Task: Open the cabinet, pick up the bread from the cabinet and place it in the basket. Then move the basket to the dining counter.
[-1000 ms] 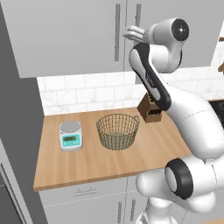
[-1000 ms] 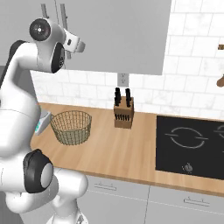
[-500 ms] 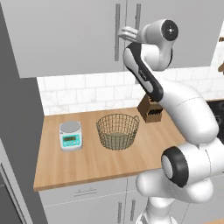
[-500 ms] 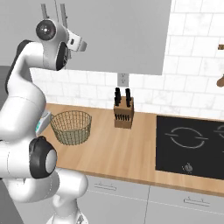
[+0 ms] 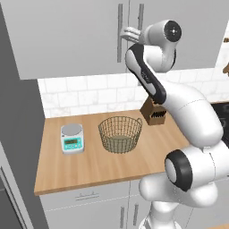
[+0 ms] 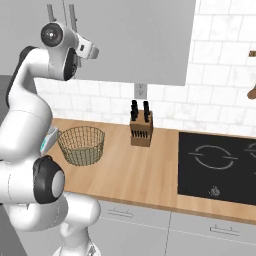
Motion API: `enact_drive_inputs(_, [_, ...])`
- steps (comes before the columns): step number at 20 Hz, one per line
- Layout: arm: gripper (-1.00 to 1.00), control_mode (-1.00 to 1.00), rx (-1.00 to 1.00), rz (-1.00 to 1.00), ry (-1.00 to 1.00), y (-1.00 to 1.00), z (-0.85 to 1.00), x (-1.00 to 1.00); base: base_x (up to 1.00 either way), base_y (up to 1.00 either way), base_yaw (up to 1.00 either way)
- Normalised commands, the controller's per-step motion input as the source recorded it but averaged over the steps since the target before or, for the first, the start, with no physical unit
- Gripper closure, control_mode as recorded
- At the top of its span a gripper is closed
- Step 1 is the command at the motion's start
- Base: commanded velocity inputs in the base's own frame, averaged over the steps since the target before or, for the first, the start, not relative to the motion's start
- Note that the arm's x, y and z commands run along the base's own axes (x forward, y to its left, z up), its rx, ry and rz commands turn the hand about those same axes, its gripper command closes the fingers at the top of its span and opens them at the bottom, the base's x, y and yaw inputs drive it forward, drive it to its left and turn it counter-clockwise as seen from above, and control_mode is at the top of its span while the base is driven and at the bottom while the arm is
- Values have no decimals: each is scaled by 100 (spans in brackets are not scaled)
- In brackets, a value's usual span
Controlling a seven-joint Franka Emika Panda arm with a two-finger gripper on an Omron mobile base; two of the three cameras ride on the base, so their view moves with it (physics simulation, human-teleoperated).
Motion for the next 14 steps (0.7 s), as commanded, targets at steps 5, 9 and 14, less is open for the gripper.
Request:
enact_drive_inputs(5, [100,-100,0,0,-7,-6,-4,-36,0,0,0])
enact_drive_inputs(9, [100,-100,0,0,-2,-45,0,-77,0,0,0])
enact_drive_inputs(14, [100,-100,0,0,-1,-67,13,-100,0,0,0])
